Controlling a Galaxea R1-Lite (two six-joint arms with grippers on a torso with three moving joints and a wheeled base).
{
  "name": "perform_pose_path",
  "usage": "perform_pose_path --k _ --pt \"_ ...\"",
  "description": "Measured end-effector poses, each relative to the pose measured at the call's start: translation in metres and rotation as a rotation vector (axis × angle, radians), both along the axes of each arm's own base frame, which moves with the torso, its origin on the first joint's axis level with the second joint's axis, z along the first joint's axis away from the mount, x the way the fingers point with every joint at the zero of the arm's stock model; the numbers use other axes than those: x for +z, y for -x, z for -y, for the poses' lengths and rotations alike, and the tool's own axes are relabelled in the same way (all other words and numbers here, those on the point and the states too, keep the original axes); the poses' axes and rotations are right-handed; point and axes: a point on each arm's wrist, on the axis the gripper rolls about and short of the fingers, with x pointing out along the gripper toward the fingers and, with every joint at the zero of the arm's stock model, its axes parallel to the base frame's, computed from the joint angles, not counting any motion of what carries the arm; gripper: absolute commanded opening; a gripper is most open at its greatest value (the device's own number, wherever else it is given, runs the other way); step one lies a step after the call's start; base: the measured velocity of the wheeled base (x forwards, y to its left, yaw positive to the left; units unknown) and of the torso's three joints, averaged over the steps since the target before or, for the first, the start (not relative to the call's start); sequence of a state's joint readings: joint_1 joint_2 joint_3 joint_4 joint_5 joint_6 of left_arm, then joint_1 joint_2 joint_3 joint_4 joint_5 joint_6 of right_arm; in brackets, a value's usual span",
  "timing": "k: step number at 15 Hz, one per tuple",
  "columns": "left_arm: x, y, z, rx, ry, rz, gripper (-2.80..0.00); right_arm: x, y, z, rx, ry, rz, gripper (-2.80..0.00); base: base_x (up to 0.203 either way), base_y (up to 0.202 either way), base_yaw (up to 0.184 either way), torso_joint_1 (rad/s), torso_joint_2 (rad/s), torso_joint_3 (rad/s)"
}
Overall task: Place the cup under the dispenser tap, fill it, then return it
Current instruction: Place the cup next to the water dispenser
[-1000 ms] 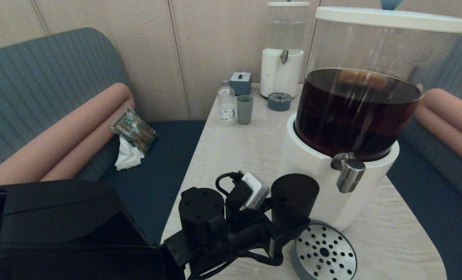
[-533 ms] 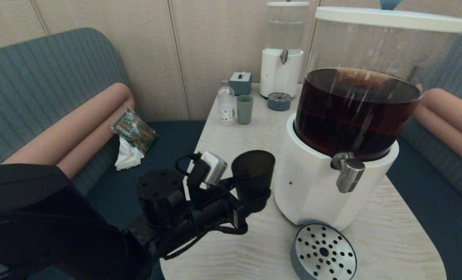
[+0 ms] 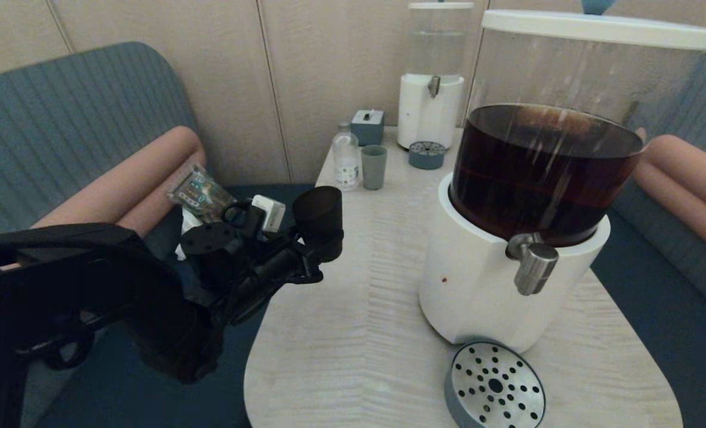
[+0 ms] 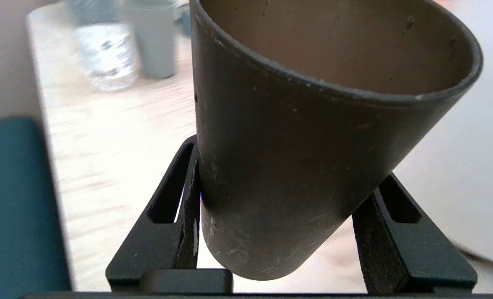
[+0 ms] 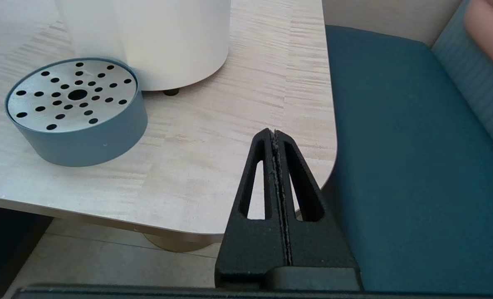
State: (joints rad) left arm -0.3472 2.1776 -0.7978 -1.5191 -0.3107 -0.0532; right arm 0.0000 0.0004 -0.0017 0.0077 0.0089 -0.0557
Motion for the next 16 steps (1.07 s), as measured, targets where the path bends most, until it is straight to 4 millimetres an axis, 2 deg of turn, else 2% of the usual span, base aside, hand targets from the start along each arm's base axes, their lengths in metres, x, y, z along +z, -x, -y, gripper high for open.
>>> perform_pose_path --k 2,5,11,16 --pt "-0.015 -0.016 -0.004 0.024 -0.004 -0.012 -2.8 0.0 0.0 0.0 0.0 -0.001 0.0 -2.8 0.0 0.0 0.0 0.0 0.0 0.0" --pt "-0.036 -0.028 -0.006 0.038 -0.018 -0.048 -2.8 0.0 0.0 0.0 0.0 0.0 0.0 -2.8 0.0 0.0 0.0 0.0 0.0 0.0" --pt "-0.067 -0.036 -0.005 0.044 -0.043 -0.105 -2.8 0.0 0.0 0.0 0.0 0.0 0.0 -2.8 0.0 0.0 0.0 0.0 0.0 0.0" --pt "-0.078 -0.038 -0.004 0.044 -0.055 -0.115 -2.8 0.0 0.0 0.0 0.0 0.0 0.0 -2.8 0.0 0.0 0.0 0.0 0.0 0.0"
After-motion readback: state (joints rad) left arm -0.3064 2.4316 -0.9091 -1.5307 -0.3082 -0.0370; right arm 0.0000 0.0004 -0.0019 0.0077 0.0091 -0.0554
